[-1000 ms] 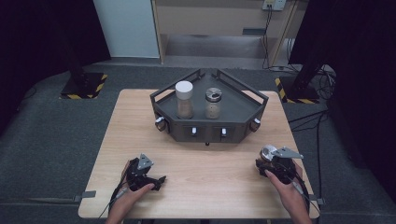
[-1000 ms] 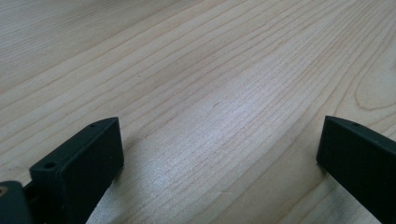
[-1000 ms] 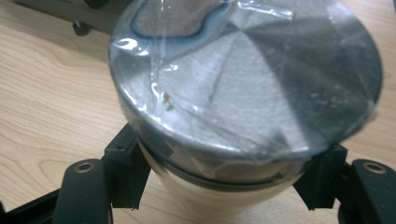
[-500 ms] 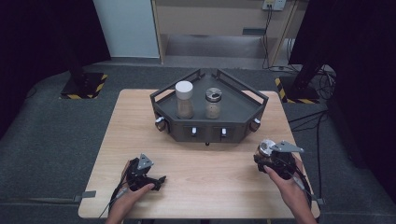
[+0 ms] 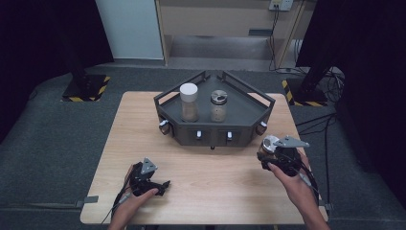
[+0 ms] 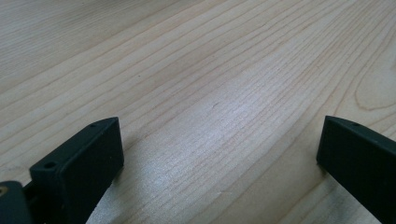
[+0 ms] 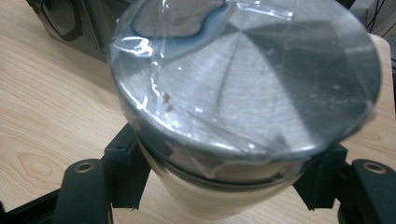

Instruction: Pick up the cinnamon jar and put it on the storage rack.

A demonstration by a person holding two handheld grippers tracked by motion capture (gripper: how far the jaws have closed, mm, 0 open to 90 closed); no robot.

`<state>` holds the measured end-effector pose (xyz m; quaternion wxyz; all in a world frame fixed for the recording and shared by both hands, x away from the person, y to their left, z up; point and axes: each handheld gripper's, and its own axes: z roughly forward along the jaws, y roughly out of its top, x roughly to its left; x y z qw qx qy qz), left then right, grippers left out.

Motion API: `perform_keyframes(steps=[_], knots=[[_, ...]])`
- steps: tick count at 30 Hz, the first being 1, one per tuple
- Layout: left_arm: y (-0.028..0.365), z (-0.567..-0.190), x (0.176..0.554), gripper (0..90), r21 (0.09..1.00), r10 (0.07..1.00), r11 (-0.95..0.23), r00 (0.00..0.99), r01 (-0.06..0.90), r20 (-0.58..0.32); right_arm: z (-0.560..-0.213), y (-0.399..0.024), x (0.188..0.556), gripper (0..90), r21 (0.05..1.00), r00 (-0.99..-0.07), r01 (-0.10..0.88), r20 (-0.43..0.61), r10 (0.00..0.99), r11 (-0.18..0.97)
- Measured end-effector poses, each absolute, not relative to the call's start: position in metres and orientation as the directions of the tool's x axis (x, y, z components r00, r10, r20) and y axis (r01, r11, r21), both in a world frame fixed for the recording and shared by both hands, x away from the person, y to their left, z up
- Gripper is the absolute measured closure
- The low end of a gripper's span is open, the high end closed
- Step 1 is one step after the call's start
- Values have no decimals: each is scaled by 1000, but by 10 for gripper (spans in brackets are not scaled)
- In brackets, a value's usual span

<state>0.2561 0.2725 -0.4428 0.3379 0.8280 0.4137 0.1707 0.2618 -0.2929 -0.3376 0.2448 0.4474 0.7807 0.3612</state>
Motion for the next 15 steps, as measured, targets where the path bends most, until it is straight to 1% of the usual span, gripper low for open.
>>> perform_keyframes(steps=[15], knots=[[272, -443, 256, 0, 700, 801, -429, 599, 570, 3, -320, -285, 273, 311, 788, -496, 505, -67, 866, 351]])
